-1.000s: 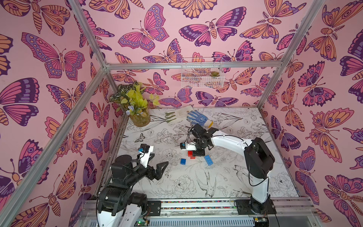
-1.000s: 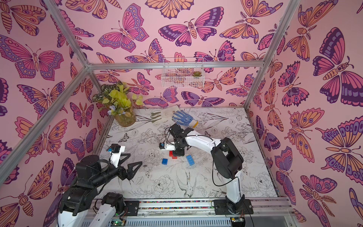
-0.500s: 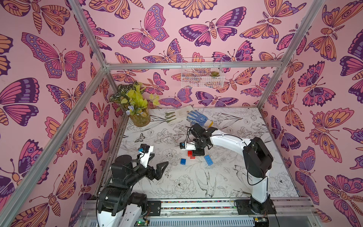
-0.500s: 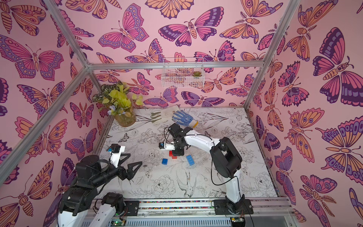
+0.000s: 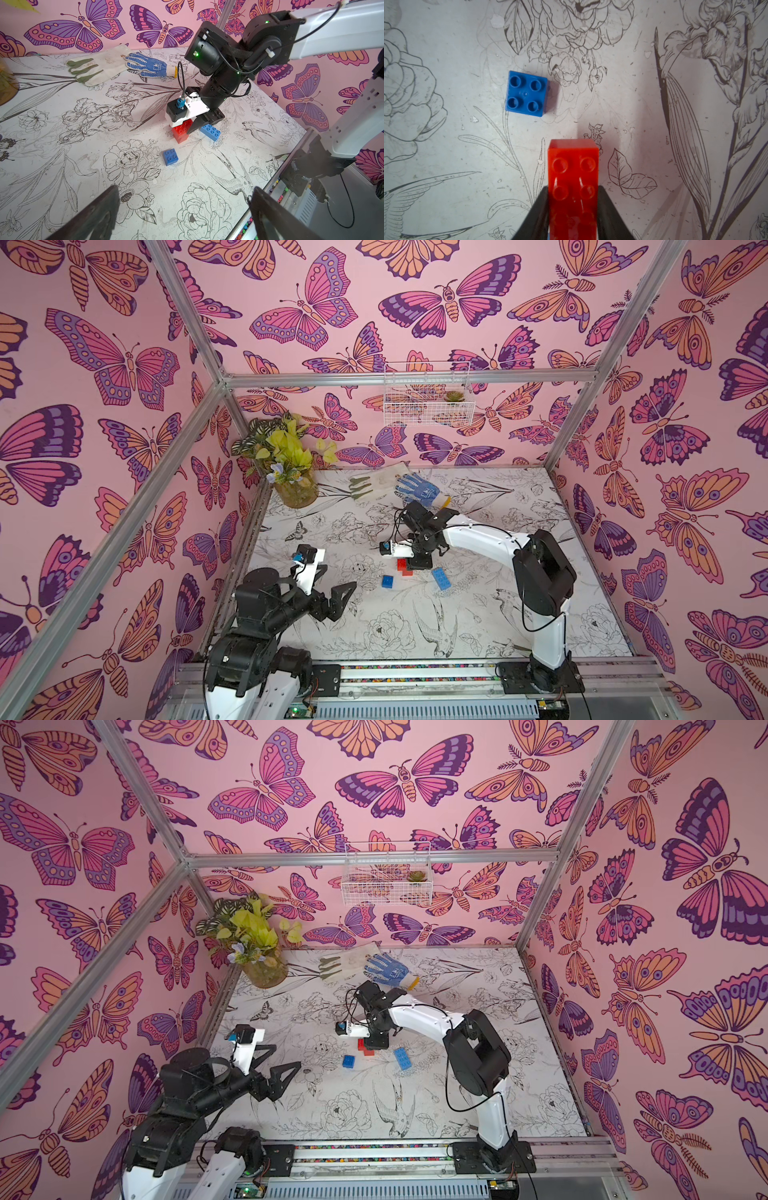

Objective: Assemble the letter f with lego
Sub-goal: Assemble the lego brick with the lego brick.

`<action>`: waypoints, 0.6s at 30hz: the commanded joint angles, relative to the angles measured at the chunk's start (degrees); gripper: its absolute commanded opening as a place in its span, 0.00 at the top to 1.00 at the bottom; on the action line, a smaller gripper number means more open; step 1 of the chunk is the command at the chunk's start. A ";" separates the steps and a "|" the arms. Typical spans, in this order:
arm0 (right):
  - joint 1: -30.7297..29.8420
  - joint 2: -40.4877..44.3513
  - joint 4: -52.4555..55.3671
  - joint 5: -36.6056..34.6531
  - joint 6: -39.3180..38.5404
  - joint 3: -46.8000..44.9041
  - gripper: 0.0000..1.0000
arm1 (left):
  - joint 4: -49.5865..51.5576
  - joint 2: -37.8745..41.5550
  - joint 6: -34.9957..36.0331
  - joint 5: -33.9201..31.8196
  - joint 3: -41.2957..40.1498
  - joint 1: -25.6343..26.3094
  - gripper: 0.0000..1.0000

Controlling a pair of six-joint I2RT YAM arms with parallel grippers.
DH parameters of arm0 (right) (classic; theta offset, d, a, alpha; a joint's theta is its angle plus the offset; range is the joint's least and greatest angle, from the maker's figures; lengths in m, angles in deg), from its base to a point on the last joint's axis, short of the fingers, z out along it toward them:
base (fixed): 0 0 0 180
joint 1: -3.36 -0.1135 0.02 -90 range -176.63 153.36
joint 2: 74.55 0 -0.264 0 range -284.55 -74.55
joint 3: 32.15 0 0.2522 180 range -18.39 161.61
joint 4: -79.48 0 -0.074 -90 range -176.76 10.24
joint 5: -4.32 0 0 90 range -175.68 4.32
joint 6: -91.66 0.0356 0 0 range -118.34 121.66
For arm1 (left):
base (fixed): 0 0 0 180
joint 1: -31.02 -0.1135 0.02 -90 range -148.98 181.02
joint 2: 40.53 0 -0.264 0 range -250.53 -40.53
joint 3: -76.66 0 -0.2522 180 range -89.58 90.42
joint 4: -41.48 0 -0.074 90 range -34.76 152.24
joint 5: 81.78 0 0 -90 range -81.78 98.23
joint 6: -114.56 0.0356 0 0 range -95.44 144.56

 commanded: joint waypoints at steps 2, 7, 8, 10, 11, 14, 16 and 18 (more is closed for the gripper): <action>-0.12 -4.55 2.30 -3.60 0.93 -2.17 0.81 | -0.84 0.70 -0.21 0.14 -0.92 0.28 0.01; -0.02 -2.84 1.55 -2.29 0.95 -2.86 0.81 | -0.88 0.70 -0.16 0.17 -0.92 0.39 0.01; 0.01 -2.41 1.27 -1.91 1.04 -3.17 0.81 | -0.88 0.73 -0.19 0.14 -0.95 0.45 0.01; 0.15 -1.43 0.90 -0.81 1.04 -3.56 0.81 | -0.88 0.79 -0.21 0.16 -0.94 0.41 0.01; 0.23 -0.99 0.79 -0.47 1.10 -3.74 0.81 | -0.86 0.79 -0.14 0.13 -0.99 0.46 0.01; 0.40 -0.18 0.71 0.01 1.22 -3.95 0.81 | -0.88 0.79 -0.16 0.05 -0.89 0.57 0.01; 0.55 0.13 0.67 0.29 1.30 -4.13 0.81 | -0.85 0.83 -0.20 0.05 -1.01 0.54 0.01; 0.67 0.39 0.68 0.68 1.47 -4.16 0.80 | -0.84 0.79 -0.15 0.12 -1.00 0.54 0.01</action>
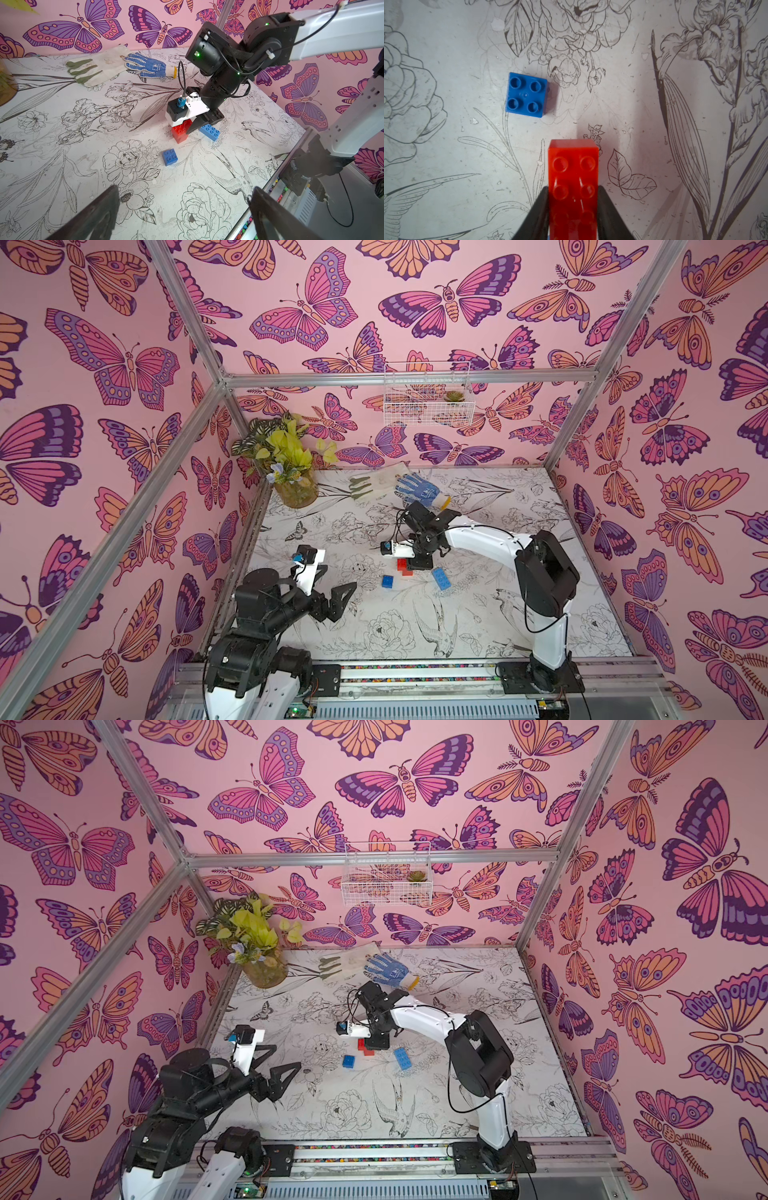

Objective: Assemble the letter f with lego
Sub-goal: Assemble the lego brick with the lego brick.

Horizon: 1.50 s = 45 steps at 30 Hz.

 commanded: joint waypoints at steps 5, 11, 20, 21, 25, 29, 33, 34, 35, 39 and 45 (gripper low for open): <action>0.56 -0.29 3.05 0.79 1.35 -2.06 0.80 | -0.85 0.61 -0.24 -0.05 -0.93 0.48 0.01; 0.81 0.29 3.10 1.65 1.74 -2.00 0.78 | -0.91 0.52 -0.20 0.03 -0.93 0.57 0.01; 1.05 0.16 3.87 2.13 2.16 -1.45 0.66 | -0.84 0.44 -0.30 0.04 -0.85 0.70 0.01; 1.05 0.16 3.89 2.13 2.21 -1.32 0.64 | -0.91 0.44 -0.16 0.06 -0.92 0.72 0.01; 1.01 0.42 3.69 2.10 2.37 -1.38 0.57 | -0.91 0.44 -0.21 0.08 -0.93 0.75 0.01; 1.05 0.71 3.02 2.08 2.65 -1.67 0.54 | -0.84 0.52 -0.22 0.08 -0.93 0.74 0.01; 1.05 1.82 1.83 2.06 3.08 -2.30 0.52 | -0.87 0.66 -0.28 0.00 -0.96 0.74 0.01; 1.05 2.11 1.55 2.07 3.25 -2.48 0.52 | -0.86 0.78 -0.29 -0.04 -0.96 0.74 0.01; 1.07 2.58 1.19 2.07 3.47 -2.68 0.51 | -0.84 0.79 -0.24 -0.05 -0.96 0.75 0.01; 1.09 4.59 -0.59 1.31 4.78 -3.65 0.47 | -0.88 0.78 -0.25 -0.03 -0.96 0.88 0.01; 0.79 9.14 -1.91 -1.19 9.53 -3.83 0.43 | -0.84 0.88 -0.28 -0.22 -0.96 0.94 0.01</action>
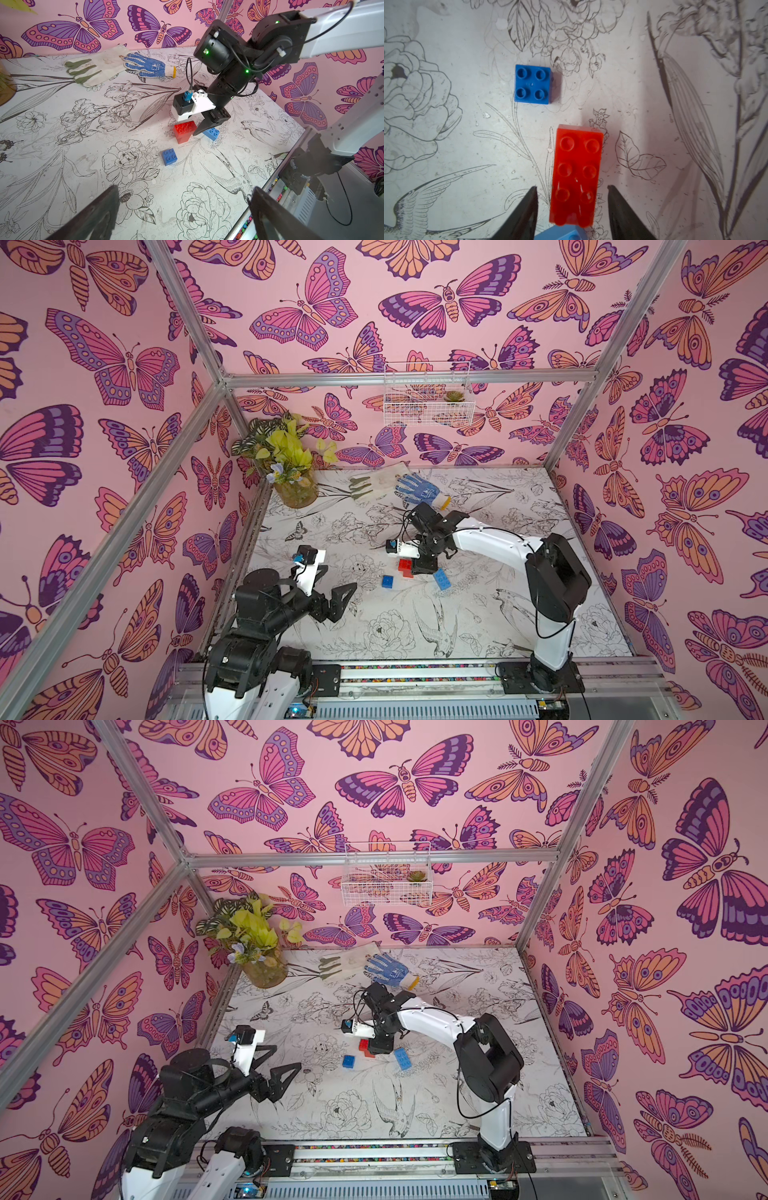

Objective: Assemble the letter f with lego
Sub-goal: Assemble the lego brick with the lego brick, then pick up the lego brick from the center of the board.

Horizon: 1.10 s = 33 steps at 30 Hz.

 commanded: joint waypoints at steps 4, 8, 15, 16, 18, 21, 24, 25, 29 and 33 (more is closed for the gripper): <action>-1.84 6.92 -1.02 -3.85 7.20 -0.18 0.40 | -0.92 0.65 -0.39 -0.13 -0.92 0.33 0.01; -5.47 8.84 -0.80 -7.51 10.48 -0.13 0.39 | -0.88 0.75 -0.40 -0.27 -0.92 0.35 0.01; -10.30 8.36 -2.47 -9.94 16.45 -0.50 0.38 | -0.84 1.10 -0.40 -0.26 -0.91 0.32 0.01; -10.71 7.96 -2.81 -9.59 16.81 -0.91 0.38 | -0.88 1.10 -0.40 -0.27 -0.91 0.36 0.01; -11.43 7.33 -3.68 -8.80 17.50 -1.69 0.39 | -0.86 1.11 -0.33 -0.18 -0.91 0.31 0.01; -12.73 5.95 -5.71 -8.50 18.23 -3.04 0.39 | -0.87 1.01 -0.39 -0.19 -0.92 0.35 0.01; -13.48 3.54 -7.05 -8.41 18.81 -3.25 0.39 | -0.91 0.93 -0.40 -0.18 -0.90 0.37 0.01; -13.57 2.67 -7.37 -8.09 18.81 -3.23 0.39 | -0.88 0.90 -0.40 -0.18 -0.92 0.34 0.01; -13.68 -0.02 -8.27 -6.84 18.37 -2.26 0.39 | -0.85 0.84 -0.34 -0.18 -0.92 0.33 0.01; -13.68 -2.20 -8.00 -6.49 17.55 -0.51 0.39 | -0.89 0.68 -0.39 -0.16 -0.92 0.31 0.01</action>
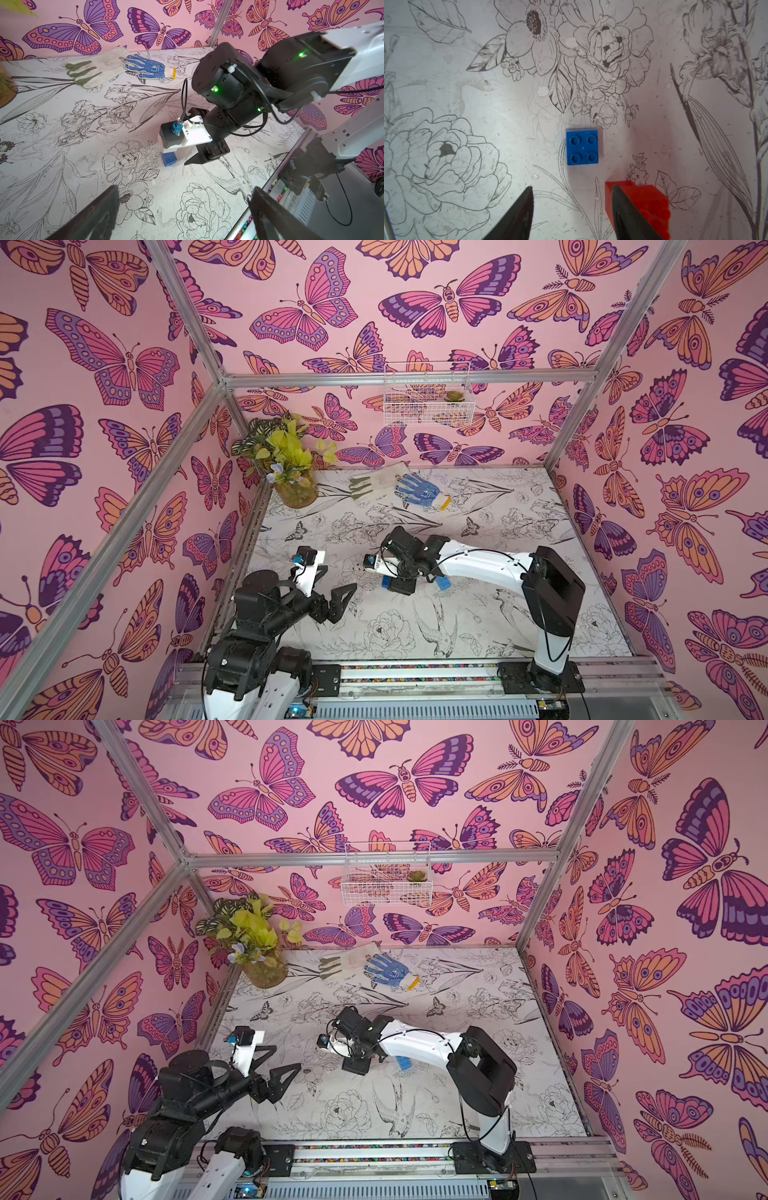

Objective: Assemble the letter f with lego
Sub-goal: Pick up the lego brick from the center of the board.

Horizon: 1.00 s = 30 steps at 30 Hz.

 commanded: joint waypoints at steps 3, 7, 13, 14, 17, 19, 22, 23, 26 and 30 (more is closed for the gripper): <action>-0.26 -3.37 0.78 1.26 -0.91 4.01 0.39 | -0.89 -0.06 -0.17 0.15 -0.90 0.22 0.01; -0.26 -6.10 1.79 1.09 -1.48 5.75 0.39 | -0.89 -0.02 -0.08 0.17 -0.90 0.24 0.01; -0.26 -8.63 2.03 0.32 -2.26 7.18 0.40 | -0.84 -0.02 -0.05 0.15 -0.82 0.24 0.01; -0.24 -8.82 2.03 0.09 -2.36 7.34 0.40 | -0.84 -0.10 -0.02 0.20 -0.85 0.27 0.01; -0.06 -9.55 2.30 -0.52 -2.49 7.98 0.40 | -0.91 -0.11 -0.05 0.09 -0.85 0.23 0.01; -0.01 -9.99 2.69 -0.67 -2.55 8.44 0.40 | -0.84 -0.10 -0.03 0.09 -0.90 0.22 0.01; -0.04 -10.41 2.78 -0.85 -2.76 8.83 0.40 | -0.86 -0.02 -0.04 0.15 -0.90 0.28 0.01; 0.02 -10.61 2.80 -0.90 -2.76 8.93 0.40 | -0.86 -0.04 -0.01 0.09 -0.90 0.30 0.01; 0.22 -11.23 3.09 -0.85 -2.89 9.32 0.40 | -0.85 -0.02 -0.01 0.11 -0.85 0.24 0.01; 0.66 -12.03 3.86 -0.31 -2.92 9.90 0.41 | -0.86 0.07 -0.11 0.01 -0.89 0.30 0.01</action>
